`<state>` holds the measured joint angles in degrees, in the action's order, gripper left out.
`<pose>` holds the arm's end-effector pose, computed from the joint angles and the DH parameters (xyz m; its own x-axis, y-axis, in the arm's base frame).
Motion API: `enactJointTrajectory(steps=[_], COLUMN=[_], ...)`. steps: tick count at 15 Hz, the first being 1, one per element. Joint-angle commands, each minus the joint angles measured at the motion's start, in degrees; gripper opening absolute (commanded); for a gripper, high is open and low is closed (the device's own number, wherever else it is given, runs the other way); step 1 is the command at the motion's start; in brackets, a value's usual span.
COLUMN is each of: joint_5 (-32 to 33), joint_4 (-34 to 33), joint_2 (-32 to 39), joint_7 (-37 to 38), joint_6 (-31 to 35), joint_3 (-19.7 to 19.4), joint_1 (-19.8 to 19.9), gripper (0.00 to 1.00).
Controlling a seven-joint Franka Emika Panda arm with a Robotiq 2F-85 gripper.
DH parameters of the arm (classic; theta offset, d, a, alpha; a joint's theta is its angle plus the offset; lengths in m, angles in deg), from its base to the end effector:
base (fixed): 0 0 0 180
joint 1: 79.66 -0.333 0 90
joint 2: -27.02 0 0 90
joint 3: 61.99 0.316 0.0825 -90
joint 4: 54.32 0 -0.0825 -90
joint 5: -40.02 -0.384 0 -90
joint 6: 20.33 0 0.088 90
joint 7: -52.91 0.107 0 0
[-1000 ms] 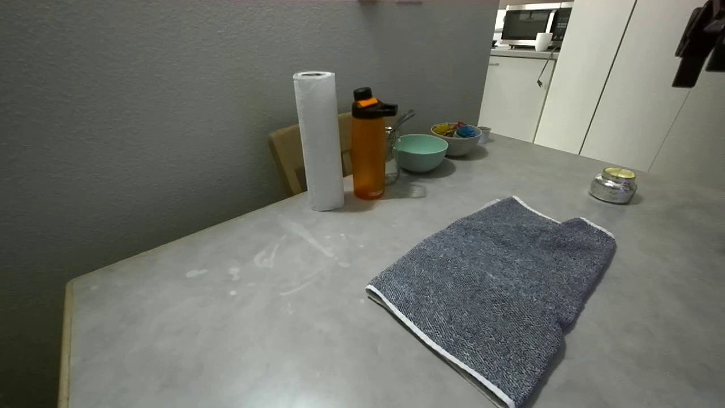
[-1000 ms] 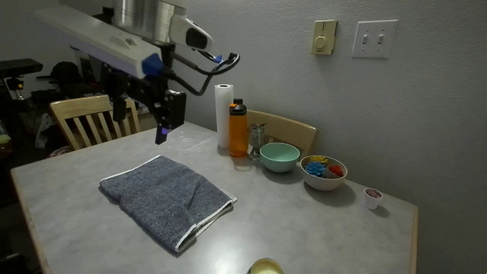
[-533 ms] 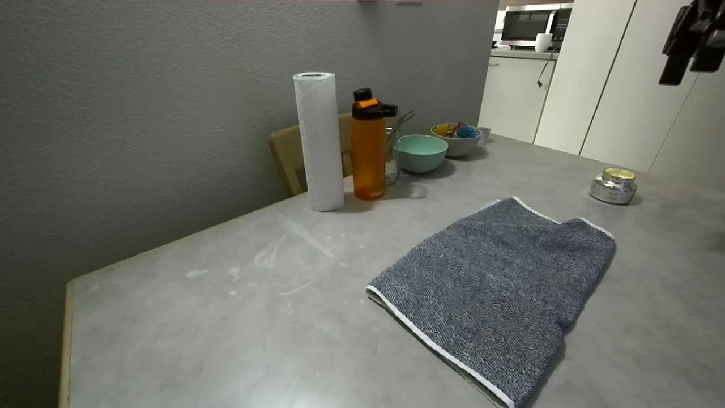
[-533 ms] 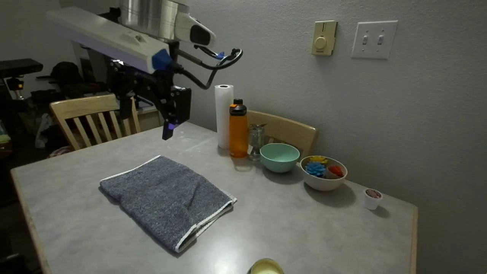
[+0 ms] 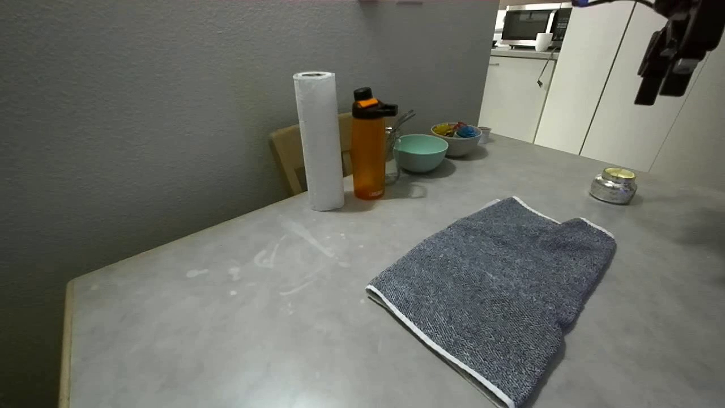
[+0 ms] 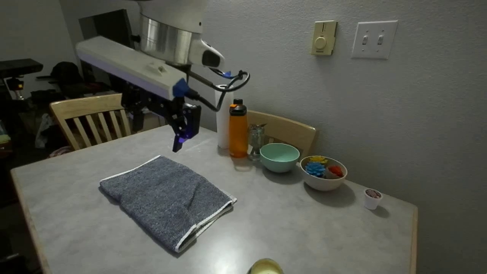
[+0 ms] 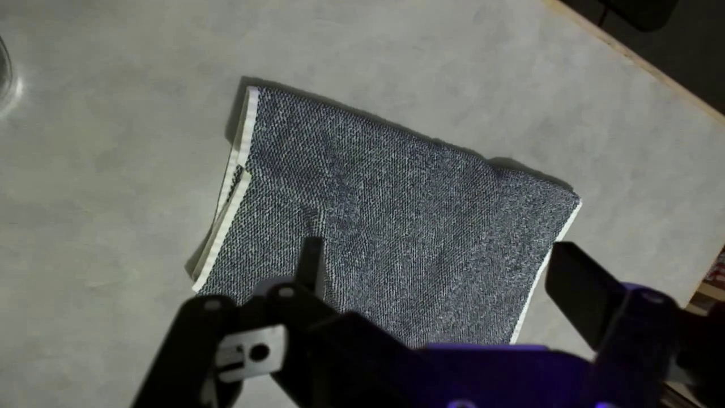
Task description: Fold the towel once
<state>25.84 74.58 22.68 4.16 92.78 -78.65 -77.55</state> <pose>0.4665 -0.1427 0.3825 0.9203 0.3903 0.0264 0.3791 -0.8729 -0.3071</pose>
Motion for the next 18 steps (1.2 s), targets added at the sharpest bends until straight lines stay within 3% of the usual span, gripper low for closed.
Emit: enactJointTrajectory(steps=[1, 5, 6, 11, 18], joint_5=[-3.9, -8.3, -5.4, -5.6, -13.9], joint_4=[-5.9, -11.9, -7.3, -8.3, -11.0], joint_2=[9.6, 19.2, 13.7, 15.0, 23.4], joint_7=[-5.0, -12.0, -7.5, -7.6, -8.2], joint_6=[-0.9, -3.3, -0.8, -0.7, 0.0], joint_3=[1.7, 4.4, 4.9, 6.2, 9.4], joint_1=[3.0, 6.7, 6.2, 7.2, 9.5], gripper=[1.0, 1.0, 1.0, 1.0, 1.0])
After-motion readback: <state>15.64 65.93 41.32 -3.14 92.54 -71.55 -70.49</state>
